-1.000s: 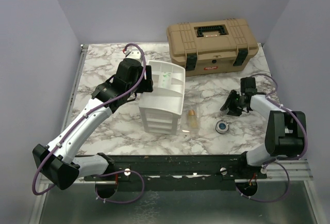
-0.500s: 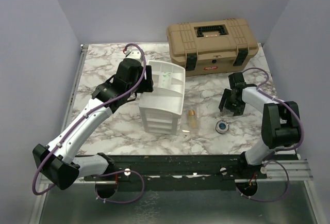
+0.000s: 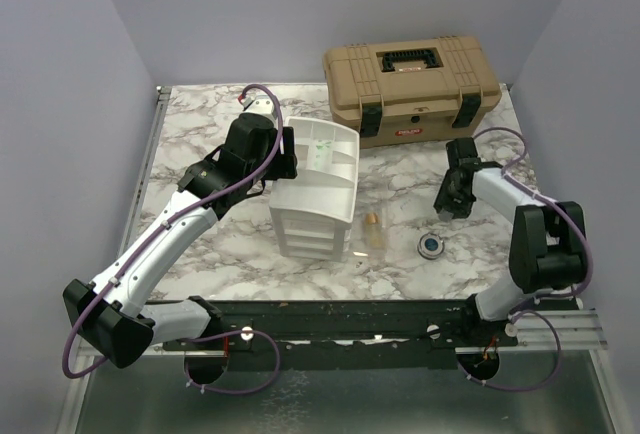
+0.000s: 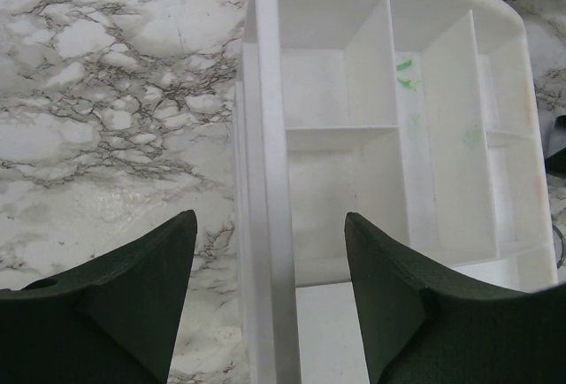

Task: Organize the makeup
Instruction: Pick up the makeup from the corner of the board, then place the makeup in the drawer.

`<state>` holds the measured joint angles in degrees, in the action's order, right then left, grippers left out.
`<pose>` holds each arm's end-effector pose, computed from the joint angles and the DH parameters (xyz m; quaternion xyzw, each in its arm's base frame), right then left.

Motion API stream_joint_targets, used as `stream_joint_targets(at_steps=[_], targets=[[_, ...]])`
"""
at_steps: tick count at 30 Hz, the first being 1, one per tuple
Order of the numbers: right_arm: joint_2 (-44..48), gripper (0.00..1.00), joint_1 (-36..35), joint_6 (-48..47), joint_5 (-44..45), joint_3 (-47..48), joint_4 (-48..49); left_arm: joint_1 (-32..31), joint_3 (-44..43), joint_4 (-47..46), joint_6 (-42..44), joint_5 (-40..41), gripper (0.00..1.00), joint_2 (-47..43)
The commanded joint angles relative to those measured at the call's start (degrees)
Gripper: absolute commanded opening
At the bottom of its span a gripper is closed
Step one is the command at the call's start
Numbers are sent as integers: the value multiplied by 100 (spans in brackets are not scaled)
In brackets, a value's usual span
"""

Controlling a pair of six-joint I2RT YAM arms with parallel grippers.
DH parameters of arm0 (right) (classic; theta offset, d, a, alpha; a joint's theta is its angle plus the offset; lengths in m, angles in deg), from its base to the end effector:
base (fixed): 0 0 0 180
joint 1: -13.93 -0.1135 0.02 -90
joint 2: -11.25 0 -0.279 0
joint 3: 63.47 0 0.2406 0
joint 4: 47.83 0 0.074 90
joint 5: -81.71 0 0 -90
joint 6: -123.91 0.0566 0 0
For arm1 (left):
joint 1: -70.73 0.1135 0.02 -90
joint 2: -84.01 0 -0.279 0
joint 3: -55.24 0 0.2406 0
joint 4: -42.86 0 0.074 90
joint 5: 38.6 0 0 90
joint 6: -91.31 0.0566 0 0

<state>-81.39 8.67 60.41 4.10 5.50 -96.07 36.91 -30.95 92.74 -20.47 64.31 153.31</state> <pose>0.2932 0.0148 0.1727 0.1976 0.9619 -0.0597 0.1795 0.2230 -0.1342 0.3741 0.0382 0.8740 -0.1338 0.4656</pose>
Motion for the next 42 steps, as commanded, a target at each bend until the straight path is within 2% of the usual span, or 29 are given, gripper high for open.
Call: stream_joint_targets(at_steps=[1, 9, 14, 20, 29, 34, 42], targets=[[793, 41, -2, -161, -669, -154, 299, 9, 15, -11, -7, -82, 70, -92], [1315, 38, -46, -23, -2056, -238, 390, 8, 64, -46, -20, -139, 70, -31], [1580, 38, -324, -445, -3297, -169, 551, 10, 330, -72, -165, -152, 69, -142], [1630, 37, -682, -529, -3819, 62, 461, 16, 477, -143, -223, -189, 69, -266], [1390, 37, -1536, -298, -3711, 219, 513, 8, 478, -143, -192, -229, 69, -247], [901, 37, -1972, -109, -3522, 413, 446, 17, 429, -143, -190, -237, 69, -265], [-5, 38, -2654, 193, -2508, 1075, -92, 19, 450, -134, -206, -247, 69, -377]])
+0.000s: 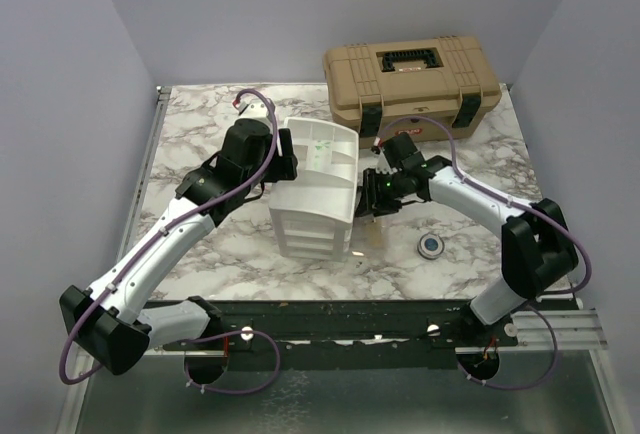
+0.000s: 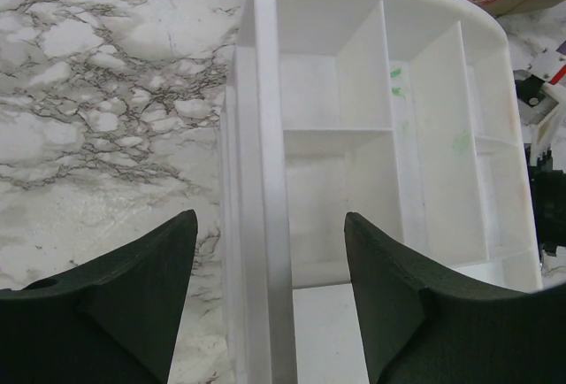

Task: Organize the makeup
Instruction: Place the makeup in the drawer.

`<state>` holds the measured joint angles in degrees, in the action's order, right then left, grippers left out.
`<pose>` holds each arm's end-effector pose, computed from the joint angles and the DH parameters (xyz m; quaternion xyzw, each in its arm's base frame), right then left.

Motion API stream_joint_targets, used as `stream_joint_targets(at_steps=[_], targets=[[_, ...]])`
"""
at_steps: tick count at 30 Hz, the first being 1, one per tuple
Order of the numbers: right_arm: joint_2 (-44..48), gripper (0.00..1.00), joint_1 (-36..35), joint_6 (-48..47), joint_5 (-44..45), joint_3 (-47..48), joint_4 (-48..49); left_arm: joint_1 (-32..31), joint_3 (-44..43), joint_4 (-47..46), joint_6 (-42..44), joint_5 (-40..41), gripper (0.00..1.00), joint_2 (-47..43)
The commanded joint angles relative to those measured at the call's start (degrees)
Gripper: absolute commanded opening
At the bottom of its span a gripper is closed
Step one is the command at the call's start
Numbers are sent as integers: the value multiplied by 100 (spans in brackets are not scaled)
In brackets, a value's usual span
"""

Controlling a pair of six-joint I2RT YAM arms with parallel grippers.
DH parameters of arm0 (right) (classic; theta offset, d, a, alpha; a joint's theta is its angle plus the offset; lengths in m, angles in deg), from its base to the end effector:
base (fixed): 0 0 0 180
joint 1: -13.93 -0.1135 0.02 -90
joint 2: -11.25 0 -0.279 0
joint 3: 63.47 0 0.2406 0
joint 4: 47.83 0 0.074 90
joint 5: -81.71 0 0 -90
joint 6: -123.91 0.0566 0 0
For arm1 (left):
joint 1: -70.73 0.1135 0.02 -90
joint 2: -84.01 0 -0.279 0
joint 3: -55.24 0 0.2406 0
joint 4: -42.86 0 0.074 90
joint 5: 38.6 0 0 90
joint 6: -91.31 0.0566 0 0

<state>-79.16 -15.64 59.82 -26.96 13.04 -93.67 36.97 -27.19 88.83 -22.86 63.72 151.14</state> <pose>0.2693 0.1736 0.2245 -0.0727 0.9507 0.2585 0.1551 0.2186 -0.1316 0.3681 0.0193 0.8653 -0.1567 0.4757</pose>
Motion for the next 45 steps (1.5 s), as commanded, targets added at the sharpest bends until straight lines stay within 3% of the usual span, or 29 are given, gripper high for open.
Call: stream_joint_targets(at_steps=[1, 26, 35, 45], targets=[[-287, 38, -252, 299, 625, 350, -354, 3, 75, 256, 32, -181, 69, -167], [-542, 45, -675, 204, 666, 333, -608, 6, 13, 258, 34, -276, 69, -34], [-421, 52, -700, 196, 754, 295, -577, 12, 39, 266, 31, -217, 69, -103], [509, 54, -707, 397, 837, 146, -306, 4, 68, 264, 52, -237, 69, -95]])
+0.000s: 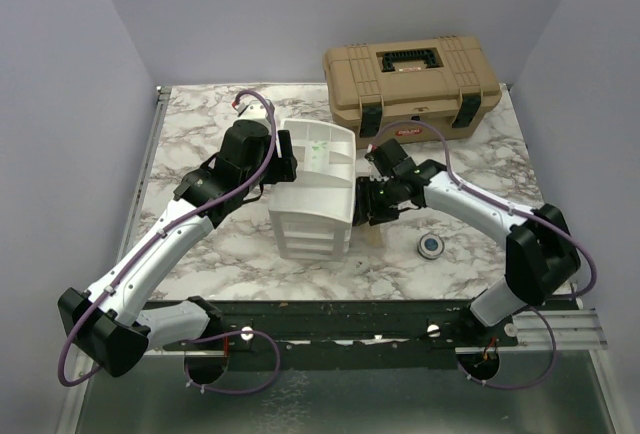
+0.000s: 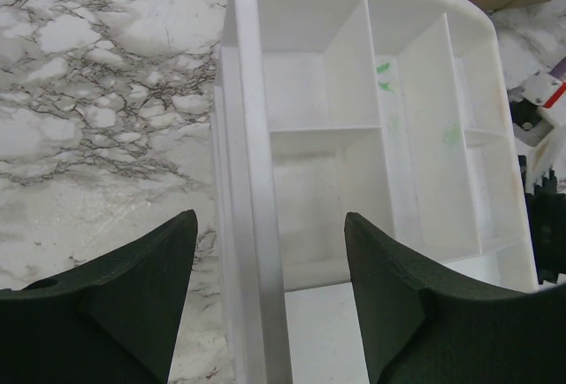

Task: Organize the makeup
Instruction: Place the makeup in the drawer, then pick up the makeup from the center of the board.

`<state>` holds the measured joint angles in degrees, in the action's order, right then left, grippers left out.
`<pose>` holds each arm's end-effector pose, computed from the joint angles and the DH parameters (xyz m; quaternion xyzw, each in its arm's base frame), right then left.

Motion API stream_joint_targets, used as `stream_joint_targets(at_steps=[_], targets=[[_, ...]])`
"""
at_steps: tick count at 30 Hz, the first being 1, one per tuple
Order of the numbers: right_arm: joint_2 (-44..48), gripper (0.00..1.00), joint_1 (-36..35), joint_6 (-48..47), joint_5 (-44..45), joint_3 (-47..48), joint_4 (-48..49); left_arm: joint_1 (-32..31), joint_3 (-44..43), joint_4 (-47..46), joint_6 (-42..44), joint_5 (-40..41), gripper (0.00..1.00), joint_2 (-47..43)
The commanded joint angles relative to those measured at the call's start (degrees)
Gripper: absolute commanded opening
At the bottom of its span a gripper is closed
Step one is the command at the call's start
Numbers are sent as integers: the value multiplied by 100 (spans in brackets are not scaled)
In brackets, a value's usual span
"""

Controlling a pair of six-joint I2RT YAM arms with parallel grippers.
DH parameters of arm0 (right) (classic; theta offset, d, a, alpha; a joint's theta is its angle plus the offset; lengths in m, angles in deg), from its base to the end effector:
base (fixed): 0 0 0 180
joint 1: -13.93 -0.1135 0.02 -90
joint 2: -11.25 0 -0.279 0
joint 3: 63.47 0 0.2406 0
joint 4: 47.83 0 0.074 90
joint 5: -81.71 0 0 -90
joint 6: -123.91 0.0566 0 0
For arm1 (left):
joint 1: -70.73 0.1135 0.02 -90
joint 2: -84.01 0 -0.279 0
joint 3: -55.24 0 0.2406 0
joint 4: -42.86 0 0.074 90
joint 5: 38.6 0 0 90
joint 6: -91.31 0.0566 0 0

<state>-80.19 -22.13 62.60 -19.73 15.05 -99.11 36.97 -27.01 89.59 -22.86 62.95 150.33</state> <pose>0.2504 0.1962 0.2220 -0.0845 0.9665 0.2010 0.1356 0.2146 -0.1298 0.3688 0.0228 0.8662 -0.1614 0.4723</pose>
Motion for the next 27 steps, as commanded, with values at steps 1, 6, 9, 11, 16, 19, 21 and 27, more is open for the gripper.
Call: stream_joint_targets(at_steps=[1, 6, 9, 11, 16, 19, 21, 27], targets=[[751, 55, -59, 138, 177, -73, 272, 13, 49, 189, 52, -171, 69, -15], [1401, 59, -60, 355, 911, -202, 256, 10, 66, 196, 27, -172, 69, -41], [1706, 61, -60, 601, 1737, -333, 115, 3, 79, 193, 12, -188, 69, -58], [1846, 62, -60, 871, 2420, -434, -92, 6, 75, 196, 14, -201, 69, -60], [1849, 67, -51, 1389, 3501, -727, -633, 4, 122, 198, -28, -206, 69, -100], [1724, 77, -51, 1838, 3869, -885, -976, 4, 144, 198, -44, -214, 69, -115], [1648, 88, -47, 2491, 4304, -951, -1410, 8, 143, 207, -45, -225, 69, -127], [1901, 92, -5, 3182, 4691, -1371, -1606, 6, 163, 212, -61, -263, 69, -146]])
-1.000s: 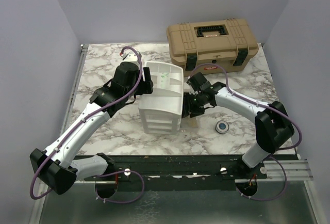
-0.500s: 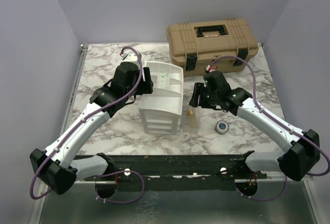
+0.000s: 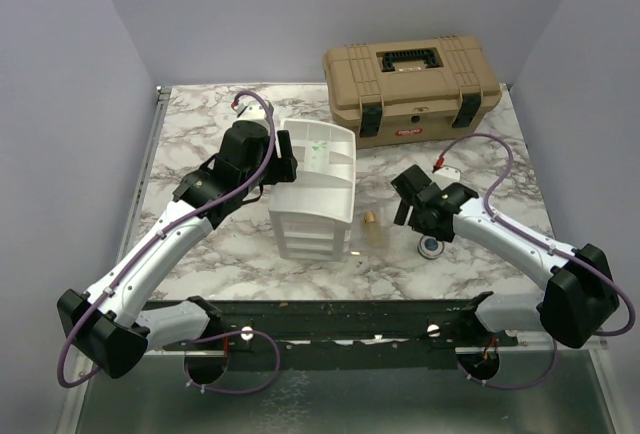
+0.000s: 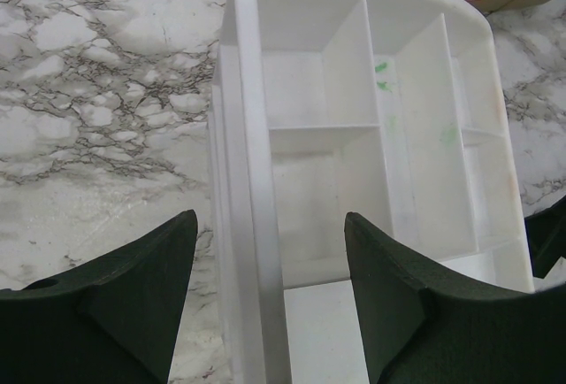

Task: Organize the makeup
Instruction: Pick up the makeup from the center of the board.

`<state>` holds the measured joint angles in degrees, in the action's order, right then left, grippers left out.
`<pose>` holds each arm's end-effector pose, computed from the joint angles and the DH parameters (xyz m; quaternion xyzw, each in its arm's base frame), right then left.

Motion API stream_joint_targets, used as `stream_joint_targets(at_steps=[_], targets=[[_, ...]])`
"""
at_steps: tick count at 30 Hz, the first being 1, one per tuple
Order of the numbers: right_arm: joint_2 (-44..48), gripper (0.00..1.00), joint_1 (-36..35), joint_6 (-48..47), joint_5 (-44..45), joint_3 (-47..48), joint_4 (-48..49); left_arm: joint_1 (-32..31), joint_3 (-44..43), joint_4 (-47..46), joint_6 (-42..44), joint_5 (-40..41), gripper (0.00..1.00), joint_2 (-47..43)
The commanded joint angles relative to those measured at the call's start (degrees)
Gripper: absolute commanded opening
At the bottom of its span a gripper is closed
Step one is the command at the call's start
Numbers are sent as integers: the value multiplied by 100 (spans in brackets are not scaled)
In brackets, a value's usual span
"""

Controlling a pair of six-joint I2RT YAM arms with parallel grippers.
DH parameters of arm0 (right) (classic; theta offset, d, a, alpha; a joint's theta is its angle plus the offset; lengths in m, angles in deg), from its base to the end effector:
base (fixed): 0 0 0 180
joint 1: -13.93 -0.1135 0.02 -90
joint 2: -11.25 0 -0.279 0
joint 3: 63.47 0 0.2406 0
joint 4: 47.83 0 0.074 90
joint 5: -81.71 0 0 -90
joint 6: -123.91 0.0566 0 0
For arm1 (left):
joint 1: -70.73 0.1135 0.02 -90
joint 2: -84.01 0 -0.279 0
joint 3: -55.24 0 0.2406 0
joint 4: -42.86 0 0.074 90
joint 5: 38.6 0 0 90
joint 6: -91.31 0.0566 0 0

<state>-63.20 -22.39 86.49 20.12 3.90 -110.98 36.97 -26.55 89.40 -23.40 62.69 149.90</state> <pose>0.1979 0.1121 0.2361 0.1768 0.9395 -0.0560 0.2881 0.2130 -0.1291 0.3681 0.0197 0.8657 -0.1661 0.4717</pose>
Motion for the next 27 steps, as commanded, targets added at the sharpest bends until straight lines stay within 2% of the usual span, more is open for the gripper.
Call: stream_joint_targets(at_steps=[1, 4, 7, 9, 15, 23, 27], targets=[[285, 93, 50, 880, 708, -340, -403, 5, 121, 235, 0, -255, 69, -102], [517, 97, 249, 918, 485, -674, -126, 4, 146, 236, -21, -259, 69, -127], [693, 98, 851, 620, -334, -1084, 497, 5, 128, 236, -17, -258, 69, -129], [711, 98, 1092, 561, -486, -1191, 601, 9, 96, 240, -4, -272, 69, -120], [419, 99, 1274, 249, -880, -1214, 873, 8, 82, 240, -18, -250, 69, -160], [-182, 100, 1312, 520, -1062, -1267, 917, 9, 20, 236, 15, -214, 69, -190], [-232, 97, 1337, 636, -1239, -1417, 1101, 5, 45, 236, -5, -255, 69, -190]])
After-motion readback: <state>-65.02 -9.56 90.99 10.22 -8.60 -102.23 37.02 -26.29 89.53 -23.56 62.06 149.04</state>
